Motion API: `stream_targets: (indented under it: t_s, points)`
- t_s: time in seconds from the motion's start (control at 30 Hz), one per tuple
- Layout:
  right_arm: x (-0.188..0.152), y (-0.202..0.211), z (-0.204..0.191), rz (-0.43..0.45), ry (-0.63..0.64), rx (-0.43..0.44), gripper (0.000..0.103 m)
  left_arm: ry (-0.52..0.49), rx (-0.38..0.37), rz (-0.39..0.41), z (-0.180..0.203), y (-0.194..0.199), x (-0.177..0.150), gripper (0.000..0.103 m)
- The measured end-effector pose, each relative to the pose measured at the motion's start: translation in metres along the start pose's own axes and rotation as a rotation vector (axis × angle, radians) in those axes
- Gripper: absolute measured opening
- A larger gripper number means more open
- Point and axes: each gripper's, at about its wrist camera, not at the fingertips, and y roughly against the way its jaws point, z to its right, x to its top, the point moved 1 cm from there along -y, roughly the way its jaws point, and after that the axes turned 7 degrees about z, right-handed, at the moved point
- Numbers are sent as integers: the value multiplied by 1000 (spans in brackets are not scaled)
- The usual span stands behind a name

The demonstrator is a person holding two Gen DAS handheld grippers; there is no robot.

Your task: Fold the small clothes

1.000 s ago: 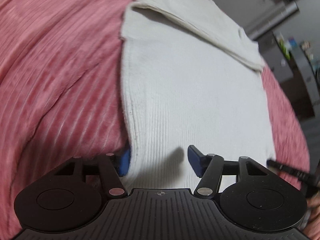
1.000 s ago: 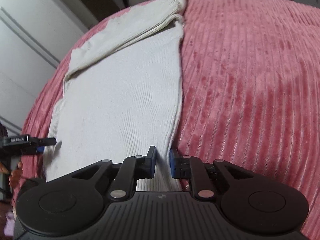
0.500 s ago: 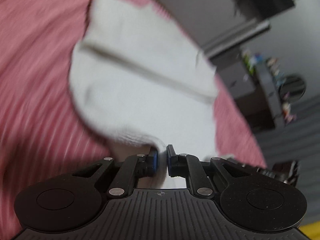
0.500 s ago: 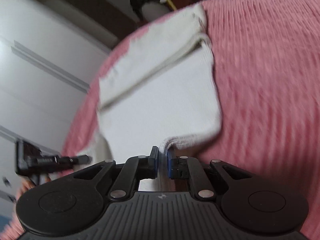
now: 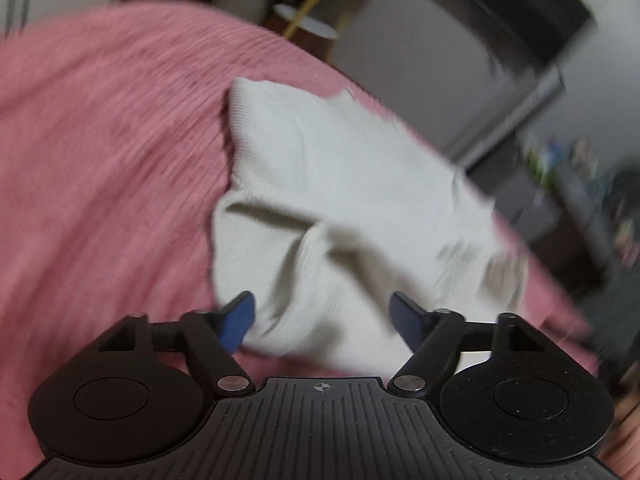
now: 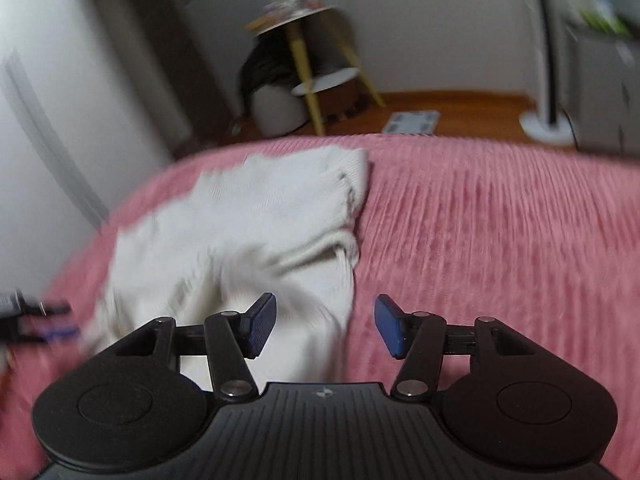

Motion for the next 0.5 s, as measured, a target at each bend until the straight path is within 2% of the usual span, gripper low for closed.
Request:
stream_targets:
  t_s: [0.07,0.17,0.3,0.4,0.5]
  points:
    - [-9,-2,-8,-26,114,2,58,-124,31,-10,10,-7,-8,84]
    - [-17,-14,-19,-39,215,-21,60,-209,66,23,24,-13,-10,86]
    - [-16,-33,-26,-30,198,-34,61,-373,102,90,45,-26,-6,93]
    - [-13,-48,-26,-41,173,-35,61,-510,108,76,60,-44,-4,93]
    - [-10,-59,-24,-38,144,-37,58,-582,97,73,70,-63,-4,88]
